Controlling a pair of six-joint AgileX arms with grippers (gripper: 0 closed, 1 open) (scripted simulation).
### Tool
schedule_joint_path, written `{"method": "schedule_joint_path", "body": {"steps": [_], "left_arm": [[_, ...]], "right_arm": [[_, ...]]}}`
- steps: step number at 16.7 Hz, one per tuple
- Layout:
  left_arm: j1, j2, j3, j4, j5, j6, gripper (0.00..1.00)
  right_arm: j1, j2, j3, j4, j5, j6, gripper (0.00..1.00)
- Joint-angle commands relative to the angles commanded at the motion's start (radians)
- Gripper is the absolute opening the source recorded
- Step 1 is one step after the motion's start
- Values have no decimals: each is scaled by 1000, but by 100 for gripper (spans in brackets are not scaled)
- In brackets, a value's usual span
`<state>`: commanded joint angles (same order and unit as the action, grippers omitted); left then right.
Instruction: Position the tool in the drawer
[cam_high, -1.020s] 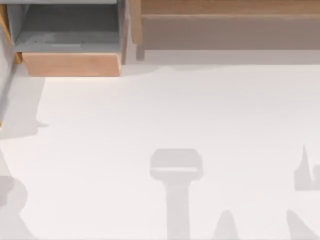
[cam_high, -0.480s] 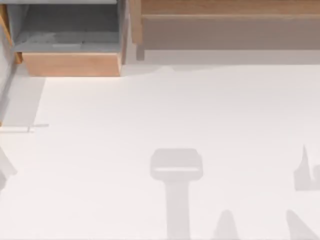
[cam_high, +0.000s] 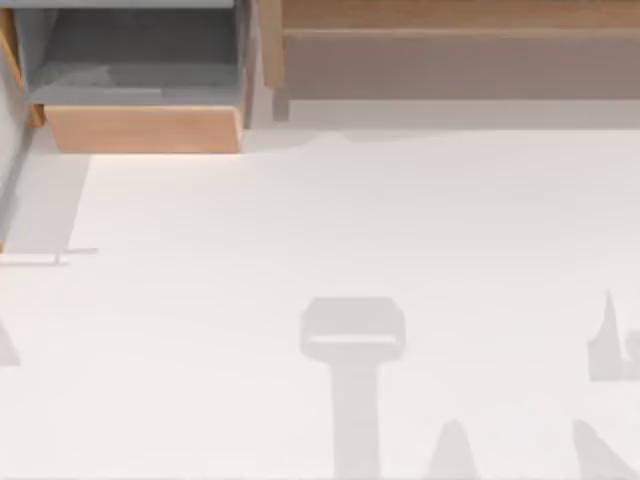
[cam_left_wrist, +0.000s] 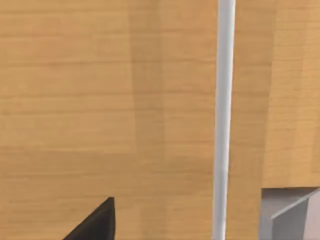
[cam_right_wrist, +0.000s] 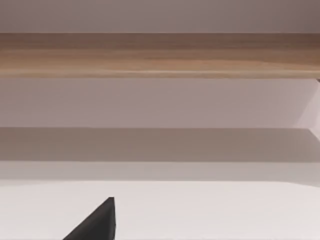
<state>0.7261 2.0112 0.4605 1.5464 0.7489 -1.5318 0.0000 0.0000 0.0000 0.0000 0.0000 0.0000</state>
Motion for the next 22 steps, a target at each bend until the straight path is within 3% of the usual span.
{"method": "schedule_joint_path", "body": {"steps": [9,18,22], "left_arm": [[-9,24,-5,23,7,-19,100],[-70,52,67,-23,-49,-21,100],[-70,52,67,-23,-49,-21,70]], "right_arm": [[0,0,0,0,0,0,100],[0,0,0,0,0,0,100],[0,0,0,0,0,0,100]]}}
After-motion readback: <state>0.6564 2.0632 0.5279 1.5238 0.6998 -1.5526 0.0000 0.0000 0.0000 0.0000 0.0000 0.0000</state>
